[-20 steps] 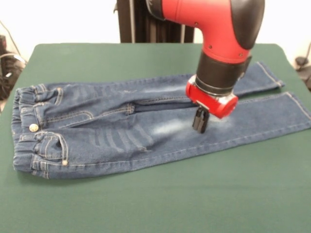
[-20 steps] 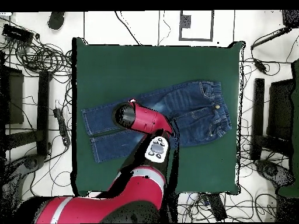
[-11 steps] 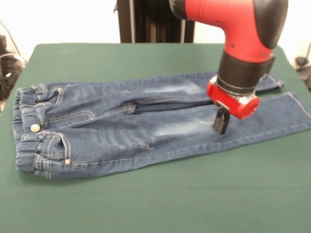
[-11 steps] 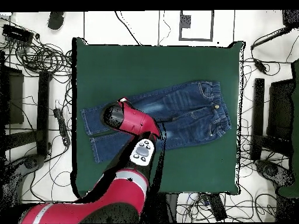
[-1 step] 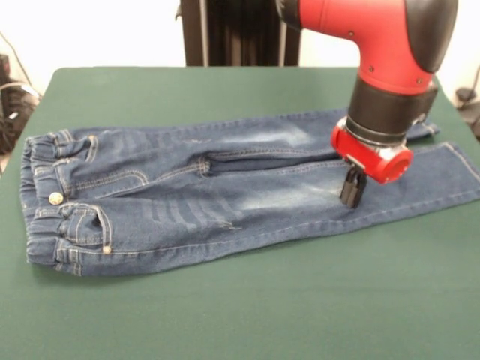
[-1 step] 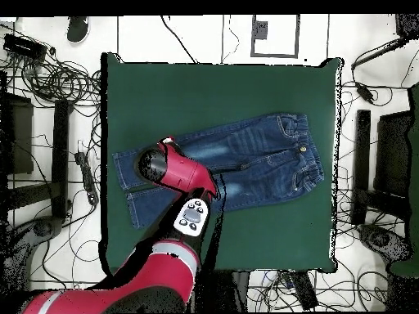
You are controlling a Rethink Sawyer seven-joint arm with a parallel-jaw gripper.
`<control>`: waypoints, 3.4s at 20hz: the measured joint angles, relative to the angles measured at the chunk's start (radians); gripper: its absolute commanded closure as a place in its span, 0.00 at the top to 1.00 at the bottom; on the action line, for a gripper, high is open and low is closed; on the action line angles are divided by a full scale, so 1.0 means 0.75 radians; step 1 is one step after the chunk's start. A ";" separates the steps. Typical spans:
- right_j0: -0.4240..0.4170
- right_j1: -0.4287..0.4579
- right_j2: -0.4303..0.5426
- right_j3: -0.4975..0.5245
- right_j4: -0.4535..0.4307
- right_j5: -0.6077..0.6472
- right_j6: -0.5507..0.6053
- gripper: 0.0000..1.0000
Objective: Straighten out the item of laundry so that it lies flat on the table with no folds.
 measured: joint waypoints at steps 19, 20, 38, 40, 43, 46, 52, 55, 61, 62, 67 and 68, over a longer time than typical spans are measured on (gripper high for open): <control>0.016 -0.146 -0.001 0.107 -0.024 0.000 0.000 0.00; 0.023 -0.160 -0.002 0.114 -0.025 0.003 0.000 0.00; 0.177 -0.294 -0.108 0.131 -0.026 0.277 0.000 0.00; 0.177 -0.288 -0.108 0.130 -0.025 0.277 0.000 0.00; 0.170 -0.268 -0.108 0.130 -0.023 0.274 0.000 0.00; 0.164 -0.247 -0.107 0.128 -0.022 0.261 0.000 0.00; 0.160 -0.176 -0.106 0.114 -0.020 0.206 0.000 0.00; 0.160 -0.141 -0.107 0.098 -0.016 0.196 0.000 0.00; 0.168 -0.064 -0.107 0.071 0.015 0.195 0.000 0.00; 0.171 -0.051 -0.106 0.067 0.021 0.194 0.000 0.00; 0.183 -0.004 -0.107 0.065 0.054 0.194 0.000 0.00; 0.185 0.001 -0.106 0.065 0.057 0.194 0.000 0.00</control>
